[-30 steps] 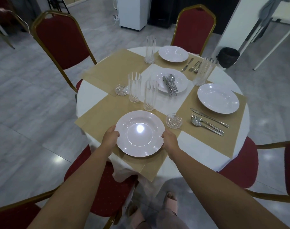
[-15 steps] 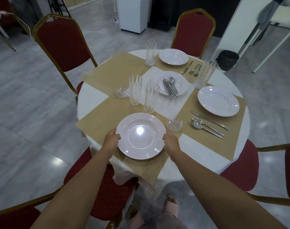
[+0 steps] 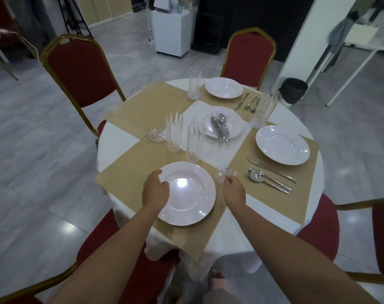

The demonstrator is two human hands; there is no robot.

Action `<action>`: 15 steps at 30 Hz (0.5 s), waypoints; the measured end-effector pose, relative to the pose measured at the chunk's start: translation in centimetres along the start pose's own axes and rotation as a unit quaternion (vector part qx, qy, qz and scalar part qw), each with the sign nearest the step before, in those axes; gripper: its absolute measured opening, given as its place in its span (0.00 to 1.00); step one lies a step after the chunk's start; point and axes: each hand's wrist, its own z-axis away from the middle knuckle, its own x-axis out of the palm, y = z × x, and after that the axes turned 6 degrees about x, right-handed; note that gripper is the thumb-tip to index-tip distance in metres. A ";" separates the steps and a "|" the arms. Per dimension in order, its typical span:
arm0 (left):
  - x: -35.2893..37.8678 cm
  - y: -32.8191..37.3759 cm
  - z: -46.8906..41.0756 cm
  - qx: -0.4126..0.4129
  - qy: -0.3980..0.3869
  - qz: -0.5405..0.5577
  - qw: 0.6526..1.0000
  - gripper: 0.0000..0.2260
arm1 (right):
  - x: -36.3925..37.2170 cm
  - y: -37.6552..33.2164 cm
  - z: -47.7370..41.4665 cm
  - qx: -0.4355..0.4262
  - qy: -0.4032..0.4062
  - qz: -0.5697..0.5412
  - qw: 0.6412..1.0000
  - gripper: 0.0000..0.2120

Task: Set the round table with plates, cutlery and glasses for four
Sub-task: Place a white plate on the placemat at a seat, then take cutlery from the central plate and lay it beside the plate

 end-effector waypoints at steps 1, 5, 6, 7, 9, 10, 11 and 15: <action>0.4 0.7 -0.2 0.015 0.002 -0.015 1.000 0.20 | -0.5 -0.3 -0.6 -0.003 0.008 0.001 1.000 0.15; 3.0 3.6 -1.1 0.075 -0.012 -0.048 0.996 0.16 | -2.8 -1.5 -3.7 -0.009 0.025 0.029 0.999 0.15; 3.8 4.3 -1.3 0.083 -0.028 -0.046 0.995 0.15 | -3.4 -1.8 -4.7 -0.011 0.030 0.035 0.999 0.14; 4.7 4.9 -1.6 0.087 -0.046 -0.037 0.994 0.15 | -4.0 -2.2 -5.7 -0.011 0.036 0.040 0.998 0.14; 6.8 6.5 -2.2 0.099 -0.083 -0.020 0.991 0.14 | -5.2 -3.0 -8.0 -0.019 0.043 0.050 0.998 0.13; 7.9 7.3 -2.6 0.106 -0.098 -0.014 0.989 0.14 | -5.8 -3.4 -9.2 -0.022 0.040 0.054 0.998 0.12; 9.0 8.1 -3.1 0.109 -0.109 -0.008 0.988 0.14 | -6.3 -3.8 -10.5 -0.022 0.034 0.057 0.998 0.12; 13.5 11.6 -5.7 0.100 -0.121 -0.002 0.988 0.14 | -8.2 -5.7 -16.0 -0.032 0.015 0.083 0.996 0.09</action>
